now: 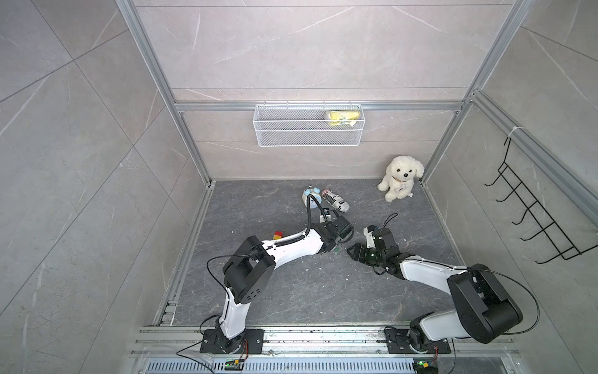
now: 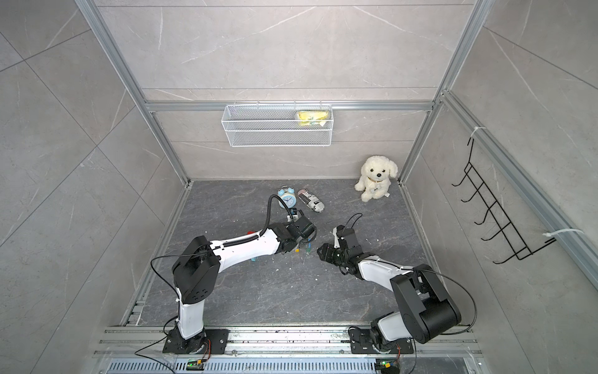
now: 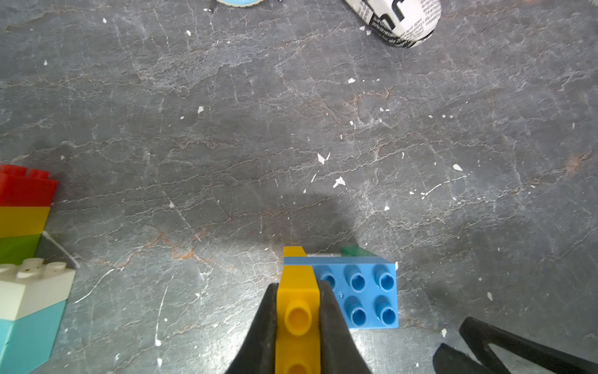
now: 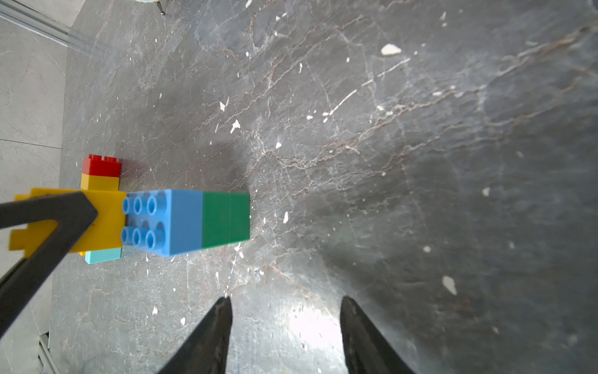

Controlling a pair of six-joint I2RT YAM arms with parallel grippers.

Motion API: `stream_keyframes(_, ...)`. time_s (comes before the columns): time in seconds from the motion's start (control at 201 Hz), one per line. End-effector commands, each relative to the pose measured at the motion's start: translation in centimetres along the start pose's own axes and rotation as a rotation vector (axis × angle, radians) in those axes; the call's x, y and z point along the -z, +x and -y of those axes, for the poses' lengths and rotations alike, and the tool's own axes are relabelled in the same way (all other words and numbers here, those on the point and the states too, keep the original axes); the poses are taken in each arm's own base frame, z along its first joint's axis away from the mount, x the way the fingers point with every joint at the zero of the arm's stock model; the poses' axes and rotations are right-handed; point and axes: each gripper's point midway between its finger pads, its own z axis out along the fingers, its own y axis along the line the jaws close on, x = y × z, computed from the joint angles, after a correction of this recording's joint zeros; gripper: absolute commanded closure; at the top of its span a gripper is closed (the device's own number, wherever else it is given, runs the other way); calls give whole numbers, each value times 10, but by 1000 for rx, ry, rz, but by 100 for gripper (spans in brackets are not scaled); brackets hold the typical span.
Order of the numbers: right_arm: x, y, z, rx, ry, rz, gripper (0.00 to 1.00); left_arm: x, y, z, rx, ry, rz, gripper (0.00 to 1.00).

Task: Assemble the letter h with lego
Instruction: Assemble the lego brick with the lego brick.

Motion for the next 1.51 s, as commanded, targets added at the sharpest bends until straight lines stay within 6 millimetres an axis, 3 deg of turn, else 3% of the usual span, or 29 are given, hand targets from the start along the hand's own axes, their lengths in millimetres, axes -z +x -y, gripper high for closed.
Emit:
stream_keyframes(0.0, 5, -8, -4, 20, -5, 35, 43, -36, 63, -29, -94, -102, -185, 100)
stream_keyframes(0.553, 8, -10, -3, 24, 5, 48, 43, -51, 89, -42, -144, -207, -308, 100)
stream_keyframes(0.886, 14, -14, 0, 29, 26, 79, 40, -30, 51, -32, -119, -179, -196, 100)
stream_keyframes(1.13, 18, -17, 3, 33, 43, 106, 38, -42, 60, -27, -118, -185, -217, 100)
stream_keyframes(1.249, 18, -16, 4, 32, 45, 104, 37, -39, 54, -23, -105, -174, -202, 100)
stream_keyframes(1.503, 19, -17, 4, 33, 49, 109, 34, -21, 30, -12, -97, -142, -153, 77)
